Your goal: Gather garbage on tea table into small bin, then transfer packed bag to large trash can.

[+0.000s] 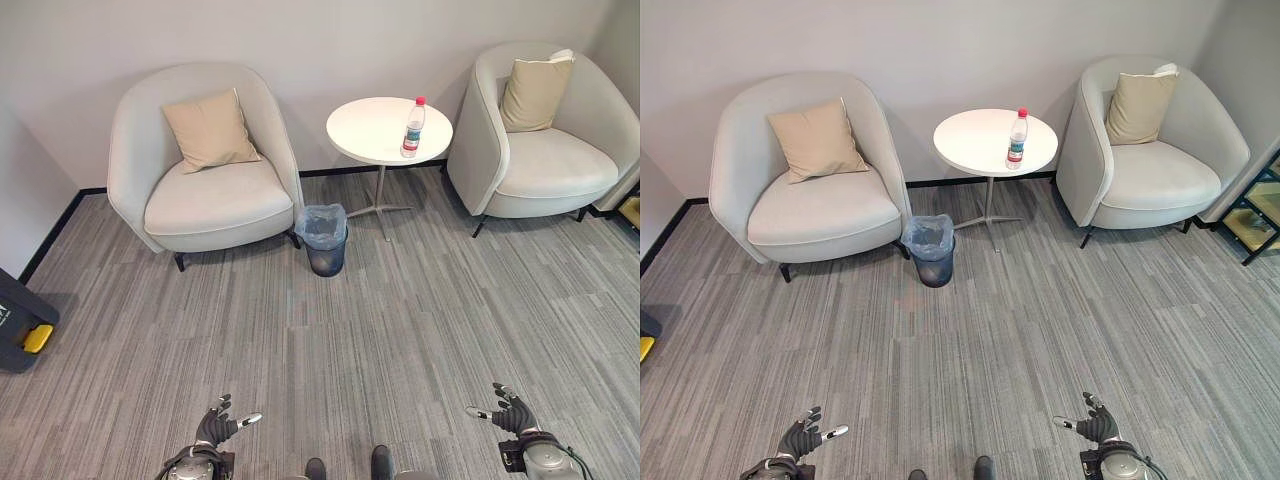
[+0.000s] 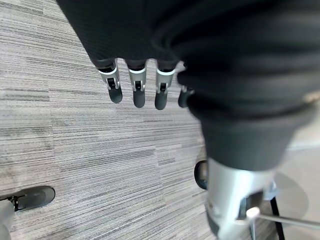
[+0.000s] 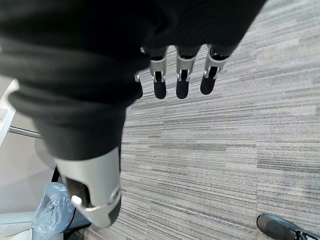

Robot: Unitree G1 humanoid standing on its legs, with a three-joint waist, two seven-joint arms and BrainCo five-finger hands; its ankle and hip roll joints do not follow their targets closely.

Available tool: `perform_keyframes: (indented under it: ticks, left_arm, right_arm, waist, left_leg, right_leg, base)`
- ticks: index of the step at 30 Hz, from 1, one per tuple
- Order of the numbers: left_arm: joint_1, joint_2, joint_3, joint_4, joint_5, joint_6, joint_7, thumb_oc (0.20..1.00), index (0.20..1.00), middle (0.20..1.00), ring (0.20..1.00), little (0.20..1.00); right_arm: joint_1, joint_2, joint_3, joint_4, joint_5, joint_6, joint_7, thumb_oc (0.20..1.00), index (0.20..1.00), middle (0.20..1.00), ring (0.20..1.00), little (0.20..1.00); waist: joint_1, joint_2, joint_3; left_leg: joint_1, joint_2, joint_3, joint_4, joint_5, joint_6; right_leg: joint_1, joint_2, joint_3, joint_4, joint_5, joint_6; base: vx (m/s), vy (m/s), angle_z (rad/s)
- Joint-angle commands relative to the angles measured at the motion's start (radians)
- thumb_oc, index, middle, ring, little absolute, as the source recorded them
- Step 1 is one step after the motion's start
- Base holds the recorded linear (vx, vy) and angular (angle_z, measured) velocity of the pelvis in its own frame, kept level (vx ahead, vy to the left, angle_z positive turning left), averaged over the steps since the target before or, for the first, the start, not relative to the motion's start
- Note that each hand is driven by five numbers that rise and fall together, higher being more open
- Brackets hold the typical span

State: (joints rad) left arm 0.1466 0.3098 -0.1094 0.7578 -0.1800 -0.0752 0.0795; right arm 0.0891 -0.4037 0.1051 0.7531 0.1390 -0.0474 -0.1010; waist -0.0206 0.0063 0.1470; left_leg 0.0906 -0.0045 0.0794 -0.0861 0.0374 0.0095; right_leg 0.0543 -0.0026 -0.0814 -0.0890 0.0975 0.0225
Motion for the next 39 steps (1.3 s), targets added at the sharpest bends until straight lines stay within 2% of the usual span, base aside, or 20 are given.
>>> perform_keyframes:
  ticks: [1,9,15,21,22,26,31,33,35,36,39]
  left_arm:
    - [-0.046,0.034,0.014,0.002,-0.037,-0.029,0.018,1.000,1.000,1.000,1.000,1.000]
    - [-0.048,0.035,0.019,-0.009,-0.045,-0.025,0.024,1.000,1.000,1.000,1.000,1.000]
    - [-0.059,0.048,0.031,-0.039,-0.065,-0.035,0.040,1.000,1.000,1.000,1.000,1.000]
    - [-0.065,0.065,0.052,-0.043,-0.065,-0.036,0.047,1.000,1.000,1.000,1.000,1.000]
    - [-0.066,0.064,0.056,-0.041,-0.067,-0.037,0.051,1.000,1.000,1.000,1.000,1.000]
    - [-0.070,0.061,0.052,-0.044,-0.072,-0.035,0.053,1.000,1.000,1.000,1.000,1.000]
    - [-0.099,0.057,0.036,-0.016,-0.074,-0.038,0.058,1.000,1.000,1.000,1.000,1.000]
    - [-0.102,0.053,0.027,-0.020,-0.069,-0.043,0.056,1.000,1.000,1.000,1.000,1.000]
    - [-0.095,0.045,0.021,-0.023,-0.059,-0.041,0.051,1.000,1.000,1.000,1.000,1.000]
    - [-0.097,0.034,0.012,-0.018,-0.061,-0.039,0.048,1.000,1.000,1.000,1.000,1.000]
    - [-0.107,0.026,-0.008,-0.031,-0.065,-0.033,0.035,1.000,1.000,1.000,1.000,1.000]
  right_arm:
    - [-0.060,0.009,-0.004,0.025,0.029,-0.030,-0.020,1.000,1.000,1.000,1.000,1.000]
    - [-0.067,0.021,-0.014,0.021,0.047,-0.021,-0.028,1.000,1.000,1.000,1.000,1.000]
    - [-0.088,0.028,-0.028,0.042,0.068,-0.019,-0.045,1.000,1.000,1.000,1.000,1.000]
    - [-0.111,0.022,-0.018,0.039,0.058,-0.014,-0.047,1.000,1.000,1.000,1.000,1.000]
    - [-0.112,0.018,-0.016,0.036,0.057,-0.015,-0.046,1.000,1.000,1.000,1.000,1.000]
    - [-0.126,0.012,-0.007,0.031,0.051,-0.016,-0.048,1.000,1.000,1.000,1.000,1.000]
    - [-0.130,0.001,0.004,0.015,0.042,-0.011,-0.051,1.000,1.000,1.000,1.000,1.000]
    - [-0.112,-0.002,0.000,0.005,0.041,-0.016,-0.049,1.000,1.000,1.000,1.000,1.000]
    - [-0.093,-0.003,-0.005,-0.010,0.037,-0.020,-0.048,1.000,1.000,1.000,1.000,1.000]
    - [-0.084,-0.008,-0.013,-0.018,0.043,-0.034,-0.049,1.000,1.000,1.000,1.000,1.000]
    - [-0.078,-0.020,-0.019,-0.033,0.060,-0.044,-0.055,1.000,1.000,1.000,1.000,1.000]
  waist:
    - [-0.002,-0.031,-0.015]
    - [0.002,-0.034,-0.008]
    - [0.012,-0.044,0.007]
    - [0.015,-0.031,0.032]
    - [0.015,-0.027,0.037]
    - [0.014,-0.025,0.044]
    - [-0.014,-0.023,0.063]
    - [-0.025,-0.025,0.066]
    - [-0.032,-0.027,0.055]
    - [-0.042,-0.016,0.046]
    - [-0.046,-0.014,0.056]
  left_leg:
    - [0.008,-0.005,-0.003,0.033,-0.109,-0.029]
    - [-0.021,-0.017,0.002,0.071,-0.128,-0.018]
    - [-0.077,-0.033,0.007,0.150,-0.160,-0.001]
    - [-0.087,-0.048,-0.004,0.177,-0.190,0.027]
    - [-0.071,-0.047,-0.002,0.171,-0.201,0.030]
    - [-0.035,-0.043,0.013,0.146,-0.208,0.026]
    - [0.037,-0.026,0.011,0.118,-0.230,0.003]
    - [0.065,-0.021,-0.004,0.124,-0.250,-0.011]
    - [0.082,-0.008,-0.010,0.137,-0.263,-0.024]
    - [0.066,0.025,-0.008,0.200,-0.218,-0.062]
    - [-0.025,0.073,-0.003,0.389,-0.126,-0.103]
  right_leg:
    - [0.052,-0.068,0.010,0.027,-0.153,0.097]
    - [0.032,-0.081,0.014,0.048,-0.155,0.104]
    - [-0.008,-0.097,0.030,0.098,-0.160,0.114]
    - [-0.122,-0.099,0.058,0.281,-0.162,0.144]
    - [-0.152,-0.102,0.047,0.312,-0.159,0.145]
    - [-0.188,-0.113,-0.006,0.273,-0.126,0.140]
    - [-0.265,-0.119,-0.083,0.166,-0.070,0.139]
    - [-0.263,-0.129,-0.086,0.162,-0.069,0.143]
    - [-0.250,-0.121,-0.082,0.173,-0.070,0.124]
    - [-0.230,-0.106,-0.091,0.173,-0.081,0.100]
    - [-0.179,-0.080,-0.094,0.152,-0.117,0.056]
  base:
    - [0.00,0.000,0.00]
    - [0.02,0.037,-0.02]
    - [0.02,0.058,-0.06]
    - [0.05,0.081,-0.19]
    - [0.15,0.018,-0.09]
    - [0.11,-0.039,-0.19]
    - [0.21,-0.132,-0.20]
    - [0.26,-0.193,-0.04]
    - [0.30,-0.278,0.44]
    - [0.28,-0.339,0.61]
    - [0.19,-0.334,0.49]
